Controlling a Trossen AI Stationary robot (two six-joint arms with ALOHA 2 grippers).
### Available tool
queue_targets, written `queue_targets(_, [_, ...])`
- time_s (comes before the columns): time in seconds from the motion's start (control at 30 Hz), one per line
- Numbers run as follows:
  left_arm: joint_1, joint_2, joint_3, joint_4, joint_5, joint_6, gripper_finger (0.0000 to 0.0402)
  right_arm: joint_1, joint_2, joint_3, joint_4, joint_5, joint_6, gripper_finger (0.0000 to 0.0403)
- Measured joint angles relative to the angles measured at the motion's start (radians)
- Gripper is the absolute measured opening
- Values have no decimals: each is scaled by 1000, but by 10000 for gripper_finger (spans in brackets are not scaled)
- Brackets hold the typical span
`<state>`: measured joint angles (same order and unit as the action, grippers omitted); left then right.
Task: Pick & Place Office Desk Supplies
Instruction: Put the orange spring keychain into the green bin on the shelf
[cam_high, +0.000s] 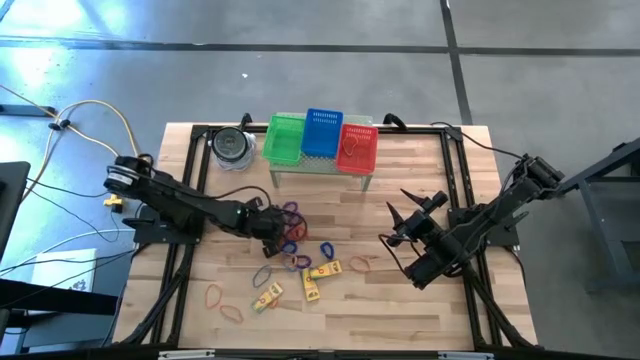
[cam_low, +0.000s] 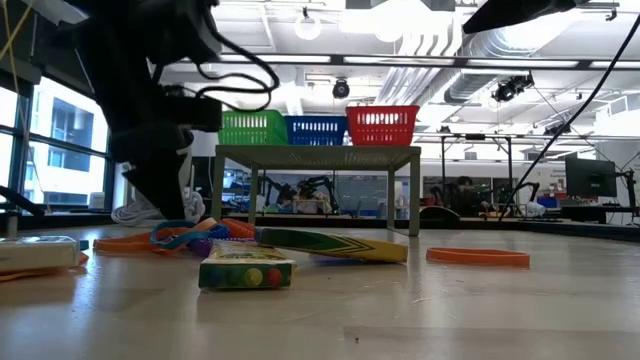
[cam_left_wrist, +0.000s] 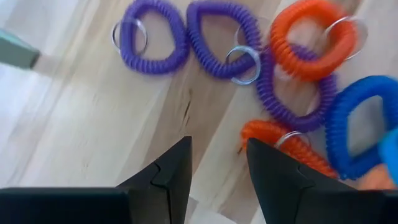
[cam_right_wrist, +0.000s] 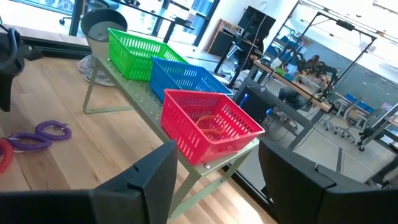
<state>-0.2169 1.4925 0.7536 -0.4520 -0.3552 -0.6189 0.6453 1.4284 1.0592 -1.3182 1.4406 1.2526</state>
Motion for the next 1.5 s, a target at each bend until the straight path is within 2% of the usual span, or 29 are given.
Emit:
queue_targets(0.47, [-4,11,0,24,23,-49,144,0,0,0,3,-2,-26,215])
queue_targets(0.77, [-4,11,0,23,80,-107,144,0,0,0,3,-4,-26,215])
queue_targets(1.1, [-1,14,0,-23,92,-174,144,0,0,0,3,-4,-26,215])
queue_targets(1.5, [44,136,3,-28,159,-252,144,0,0,0,6,-11,-26,215])
